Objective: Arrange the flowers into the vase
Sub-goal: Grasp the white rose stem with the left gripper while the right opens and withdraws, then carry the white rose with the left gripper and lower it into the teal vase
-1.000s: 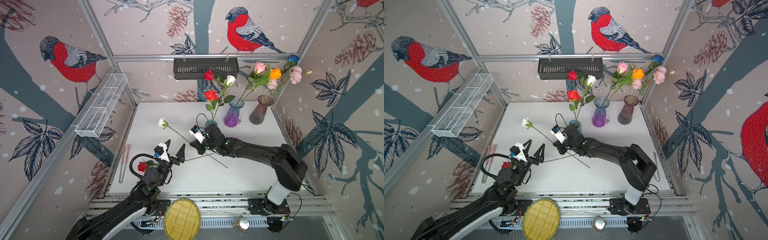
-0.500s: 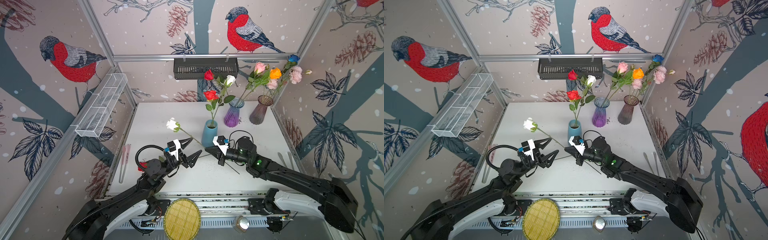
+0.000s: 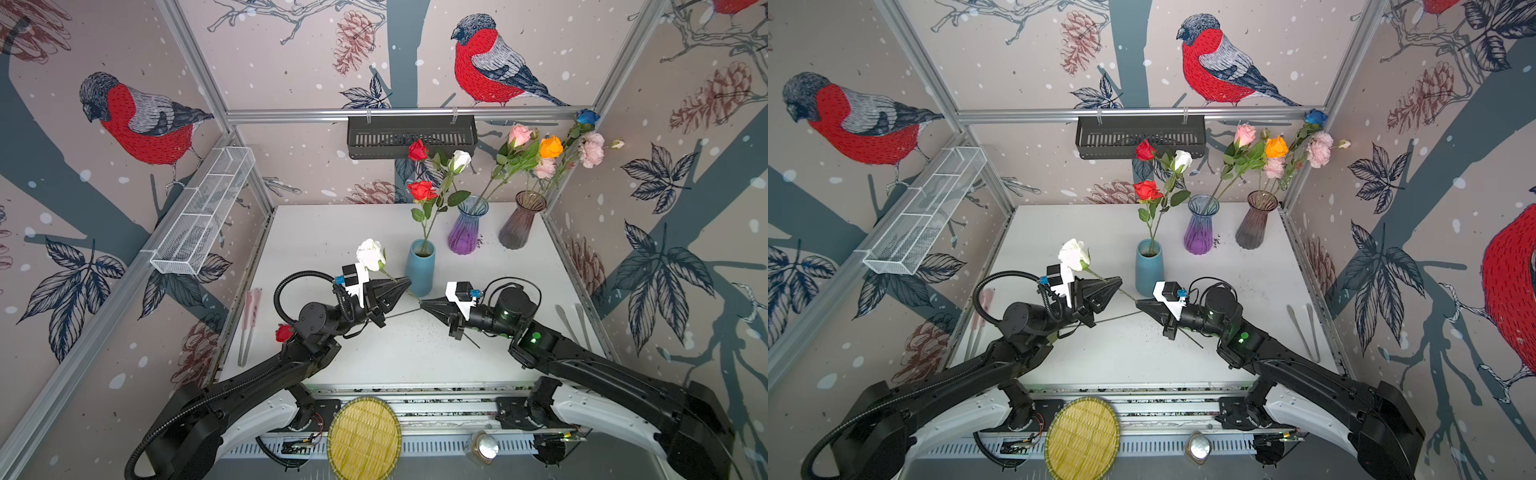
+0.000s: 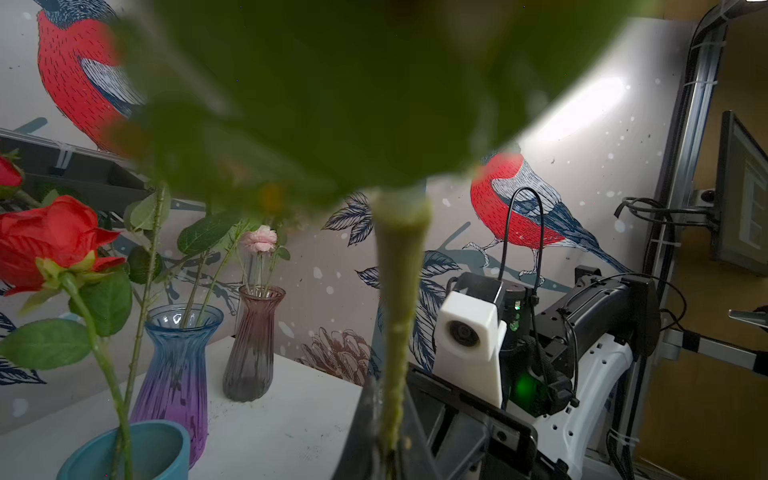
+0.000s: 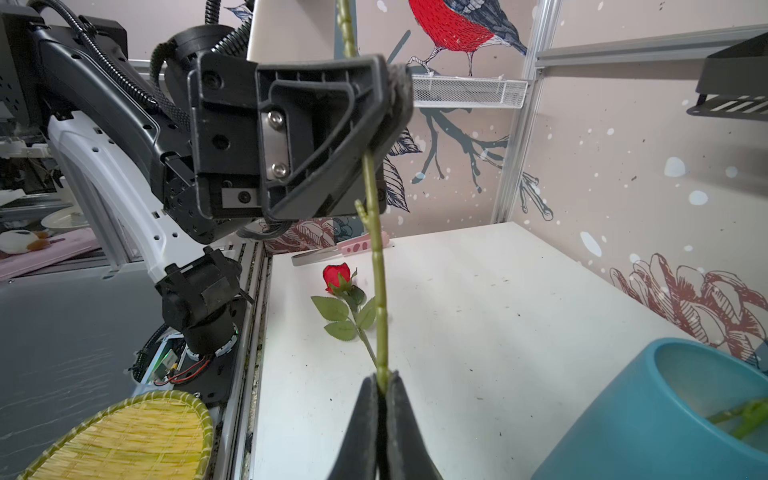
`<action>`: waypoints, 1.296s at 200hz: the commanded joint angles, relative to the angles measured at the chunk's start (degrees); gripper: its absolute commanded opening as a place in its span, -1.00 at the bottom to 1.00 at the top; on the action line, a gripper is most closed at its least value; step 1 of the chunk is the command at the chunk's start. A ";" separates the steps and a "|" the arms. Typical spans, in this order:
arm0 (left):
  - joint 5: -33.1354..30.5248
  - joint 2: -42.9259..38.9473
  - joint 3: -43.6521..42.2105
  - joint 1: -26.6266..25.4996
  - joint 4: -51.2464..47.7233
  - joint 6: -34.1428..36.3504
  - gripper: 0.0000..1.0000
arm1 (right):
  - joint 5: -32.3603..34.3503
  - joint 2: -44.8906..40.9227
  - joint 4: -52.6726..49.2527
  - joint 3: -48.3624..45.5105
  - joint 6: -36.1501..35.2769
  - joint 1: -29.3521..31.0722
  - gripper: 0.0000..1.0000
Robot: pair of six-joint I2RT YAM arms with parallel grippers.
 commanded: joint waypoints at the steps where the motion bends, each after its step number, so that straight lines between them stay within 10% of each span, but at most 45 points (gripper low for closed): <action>1: -0.49 0.72 1.55 -0.17 1.99 -1.17 -1.00 | 2.22 -1.94 -0.42 -0.75 -0.24 -0.13 -0.07; 44: -2.04 -0.99 11.02 -0.17 -14.05 9.18 -1.00 | 24.92 -8.49 -1.52 -6.51 -0.13 -1.11 0.24; 106: -8.72 -0.09 31.63 -0.17 -33.09 24.33 -1.00 | 37.81 -13.97 8.97 -20.21 3.80 -5.05 0.43; 259: -16.60 -0.50 36.86 -0.17 -39.86 34.95 -1.00 | 34.26 -12.02 10.69 -21.71 6.52 -7.55 0.44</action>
